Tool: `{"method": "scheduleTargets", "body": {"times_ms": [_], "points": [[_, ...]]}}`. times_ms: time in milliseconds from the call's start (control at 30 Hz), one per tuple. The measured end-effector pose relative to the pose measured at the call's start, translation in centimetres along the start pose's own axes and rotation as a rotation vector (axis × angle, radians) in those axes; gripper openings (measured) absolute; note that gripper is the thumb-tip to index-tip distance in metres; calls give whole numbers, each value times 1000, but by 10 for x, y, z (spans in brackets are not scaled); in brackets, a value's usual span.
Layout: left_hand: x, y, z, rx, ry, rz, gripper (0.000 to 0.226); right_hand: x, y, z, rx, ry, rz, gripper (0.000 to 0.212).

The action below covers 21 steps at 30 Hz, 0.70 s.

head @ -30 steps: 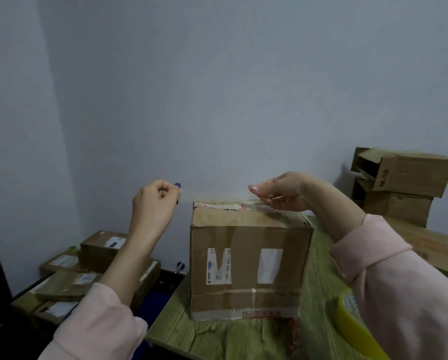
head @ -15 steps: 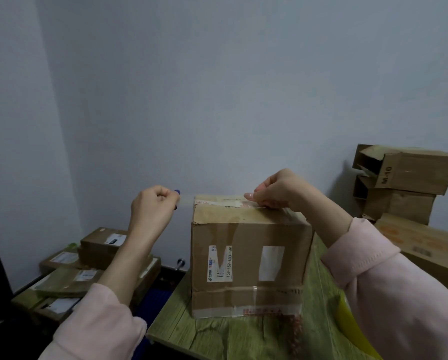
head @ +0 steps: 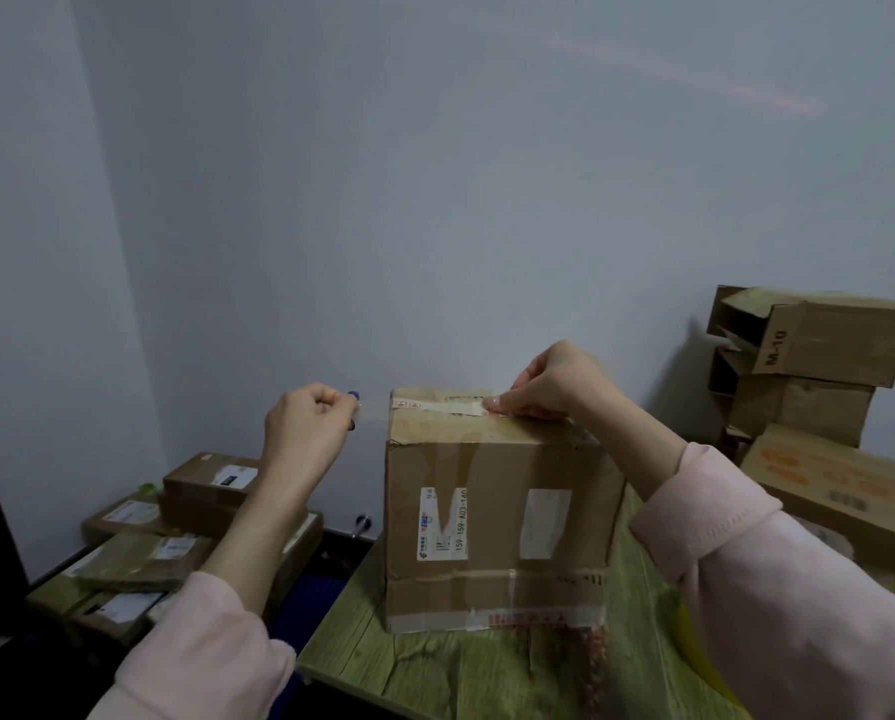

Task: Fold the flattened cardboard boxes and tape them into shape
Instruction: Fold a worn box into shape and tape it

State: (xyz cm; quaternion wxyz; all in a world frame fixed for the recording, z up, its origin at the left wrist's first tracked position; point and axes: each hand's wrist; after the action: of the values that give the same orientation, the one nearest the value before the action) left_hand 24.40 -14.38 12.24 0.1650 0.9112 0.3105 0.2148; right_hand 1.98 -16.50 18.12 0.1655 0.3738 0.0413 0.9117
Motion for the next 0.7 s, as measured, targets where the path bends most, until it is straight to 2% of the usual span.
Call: {"method": "scheduleTargets", "body": {"times_ms": [133, 233, 300, 367, 467, 567, 700], "points": [[-5, -6, 6, 41, -39, 25, 18, 0, 0, -2, 33, -96, -29, 42], [-7, -10, 8, 70, -116, 30, 18, 1, -1, 0, 89, -133, -76, 21], [-8, -12, 9, 76, -128, 31, 18, -3, -12, 6, 272, -95, -198, 9], [-10, -14, 10, 74, -127, 29, 18, -10, -35, 18, 536, -70, -202, 24], [-12, -16, 13, 90, -117, 39, 18, -30, -69, 36, 808, -200, 83, 56], [-11, -15, 13, 63, -28, 13, 21, -53, -79, 36, 858, -443, 168, 69], [-8, -16, 11, 39, -6, -10, 21, -59, -81, 32, 886, -516, 106, 61]]}}
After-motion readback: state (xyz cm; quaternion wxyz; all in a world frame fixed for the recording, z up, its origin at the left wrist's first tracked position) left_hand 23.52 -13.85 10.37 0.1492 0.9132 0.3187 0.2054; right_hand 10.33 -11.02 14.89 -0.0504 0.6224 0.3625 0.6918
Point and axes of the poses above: each hand's wrist, its own y-axis towards the middle knuckle, its own x-axis out of the back of the hand, z = x × y, and after that the axes turned 11 degrees about -z, right-handed
